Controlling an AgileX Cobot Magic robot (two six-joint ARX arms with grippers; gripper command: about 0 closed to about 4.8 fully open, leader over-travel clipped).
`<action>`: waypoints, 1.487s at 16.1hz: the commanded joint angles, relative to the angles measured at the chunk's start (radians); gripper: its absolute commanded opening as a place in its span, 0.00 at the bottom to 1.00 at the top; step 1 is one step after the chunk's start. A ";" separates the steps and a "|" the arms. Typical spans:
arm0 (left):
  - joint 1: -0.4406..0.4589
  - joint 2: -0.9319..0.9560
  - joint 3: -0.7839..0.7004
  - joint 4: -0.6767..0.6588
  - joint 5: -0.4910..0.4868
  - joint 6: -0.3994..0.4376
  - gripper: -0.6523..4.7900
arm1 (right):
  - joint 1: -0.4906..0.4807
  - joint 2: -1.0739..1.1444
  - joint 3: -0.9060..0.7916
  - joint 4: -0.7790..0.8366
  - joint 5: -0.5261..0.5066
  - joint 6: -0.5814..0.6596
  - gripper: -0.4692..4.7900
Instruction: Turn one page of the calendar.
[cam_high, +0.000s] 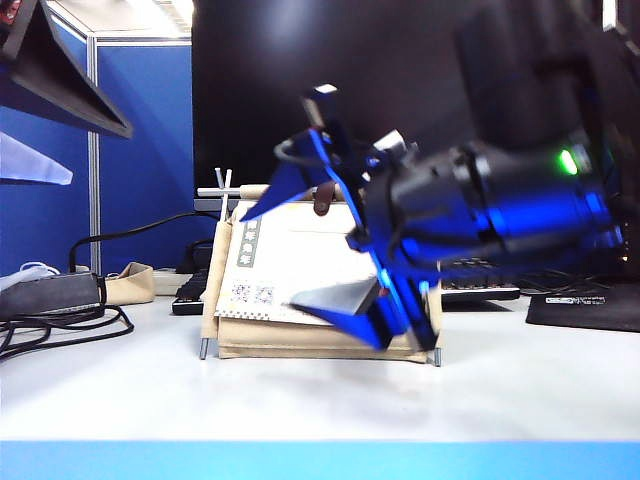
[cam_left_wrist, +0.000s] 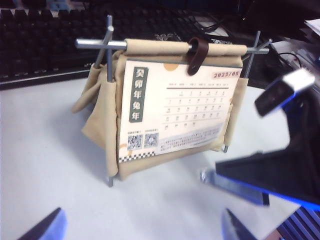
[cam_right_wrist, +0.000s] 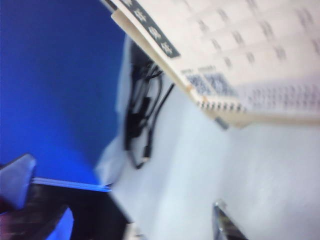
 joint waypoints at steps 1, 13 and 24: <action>0.000 -0.002 0.003 -0.007 -0.002 0.005 0.86 | -0.001 -0.079 0.060 -0.270 0.073 -0.085 0.73; 0.000 -0.002 0.004 -0.003 0.002 0.005 0.86 | -0.074 -0.074 0.148 -0.437 0.166 0.189 0.80; -0.001 -0.003 0.004 -0.019 0.050 -0.022 0.86 | -0.066 0.001 0.148 -0.428 0.209 0.286 0.85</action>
